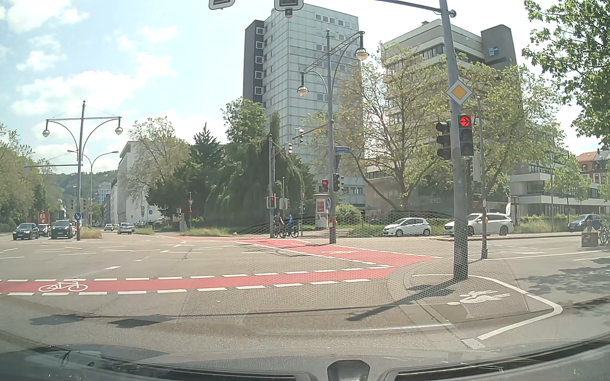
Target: Follow the waypoints while adhering to traffic rules and regulations
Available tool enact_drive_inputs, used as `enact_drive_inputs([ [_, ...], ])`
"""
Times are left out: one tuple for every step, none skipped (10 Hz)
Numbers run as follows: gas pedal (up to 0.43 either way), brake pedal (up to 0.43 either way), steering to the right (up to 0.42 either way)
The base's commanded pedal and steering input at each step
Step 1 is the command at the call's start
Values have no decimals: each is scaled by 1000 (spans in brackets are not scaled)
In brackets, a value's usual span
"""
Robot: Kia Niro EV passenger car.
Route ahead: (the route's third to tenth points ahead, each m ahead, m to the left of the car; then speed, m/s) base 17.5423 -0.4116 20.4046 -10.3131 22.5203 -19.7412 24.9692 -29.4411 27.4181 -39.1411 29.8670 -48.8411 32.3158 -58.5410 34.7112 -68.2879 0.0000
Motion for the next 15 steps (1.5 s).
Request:
enact_drive_inputs([
  [0,268,-52],
  [0,262,-52],
  [0,262,-53],
  [0,268,-53],
  [0,262,-53],
  [0,268,-53],
  [0,262,-53],
  [0,262,-53],
  [0,262,-53],
  [0,268,-53],
  [0,262,-53],
  [0,262,-53],
  [0,262,-53],
  [0,268,-53],
  [0,262,-53],
])
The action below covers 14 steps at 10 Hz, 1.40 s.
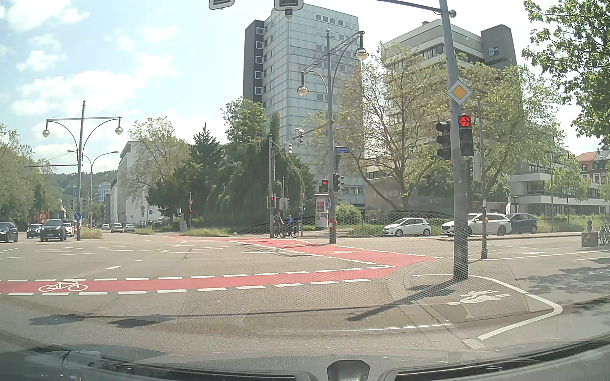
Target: Follow the waypoints while adhering to traffic rules and regulations
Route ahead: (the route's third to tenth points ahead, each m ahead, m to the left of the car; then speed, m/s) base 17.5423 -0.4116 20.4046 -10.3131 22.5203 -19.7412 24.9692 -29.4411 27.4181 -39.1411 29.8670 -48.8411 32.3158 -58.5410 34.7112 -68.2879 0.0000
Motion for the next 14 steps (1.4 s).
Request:
enact_drive_inputs([
  [0,262,-53],
  [0,262,-53],
  [0,262,-53],
  [0,268,-53],
  [0,262,-53],
  [0,262,-53],
  [0,262,-53],
  [0,262,-53],
  [0,262,-53],
  [0,262,-53],
  [0,262,-53],
  [0,262,-53],
  [0,262,-53],
  [0,268,-53],
])
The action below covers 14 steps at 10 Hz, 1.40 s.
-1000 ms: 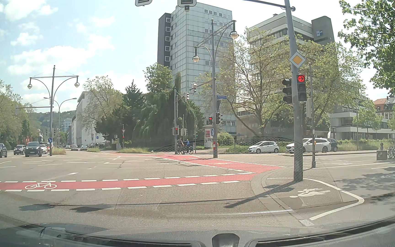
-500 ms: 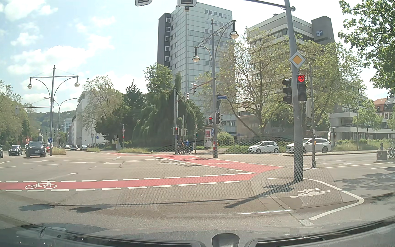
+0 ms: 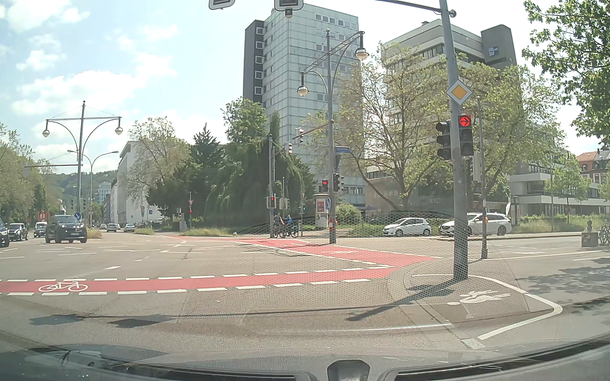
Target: Follow the waypoints while adhering to traffic rules and regulations
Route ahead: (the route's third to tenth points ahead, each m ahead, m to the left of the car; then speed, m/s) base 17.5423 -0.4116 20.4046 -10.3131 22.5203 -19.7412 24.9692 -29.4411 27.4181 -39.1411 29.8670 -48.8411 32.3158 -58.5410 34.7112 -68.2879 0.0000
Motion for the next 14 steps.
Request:
enact_drive_inputs([
  [0,262,-53],
  [0,262,-53],
  [0,262,-53],
  [0,262,-53],
  [0,262,-53],
  [0,262,-53],
  [0,268,-53],
  [0,262,-53],
  [0,262,-53],
  [0,262,-53],
  [0,262,-53],
  [0,262,-53],
  [0,262,-53],
  [0,262,-54],
])
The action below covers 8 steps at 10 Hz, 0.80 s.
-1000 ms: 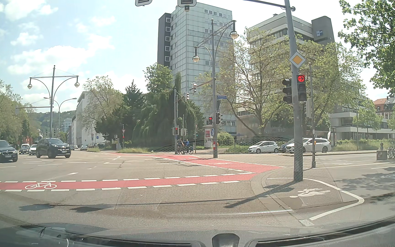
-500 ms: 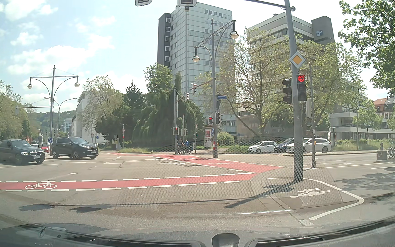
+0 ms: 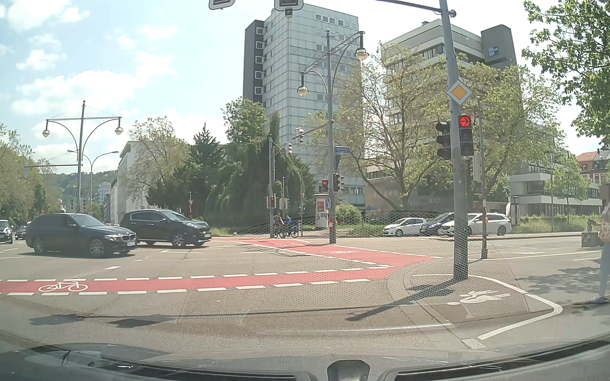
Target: Follow the waypoints while adhering to traffic rules and regulations
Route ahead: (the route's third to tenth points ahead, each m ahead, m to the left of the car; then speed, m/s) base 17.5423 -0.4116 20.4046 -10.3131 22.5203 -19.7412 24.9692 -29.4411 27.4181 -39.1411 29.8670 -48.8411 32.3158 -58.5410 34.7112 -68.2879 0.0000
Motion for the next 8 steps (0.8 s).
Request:
enact_drive_inputs([
  [0,262,-54],
  [0,262,-55],
  [0,262,-56],
  [0,262,-56],
  [0,262,-56],
  [0,268,-56],
  [0,268,-56],
  [0,262,-56],
])
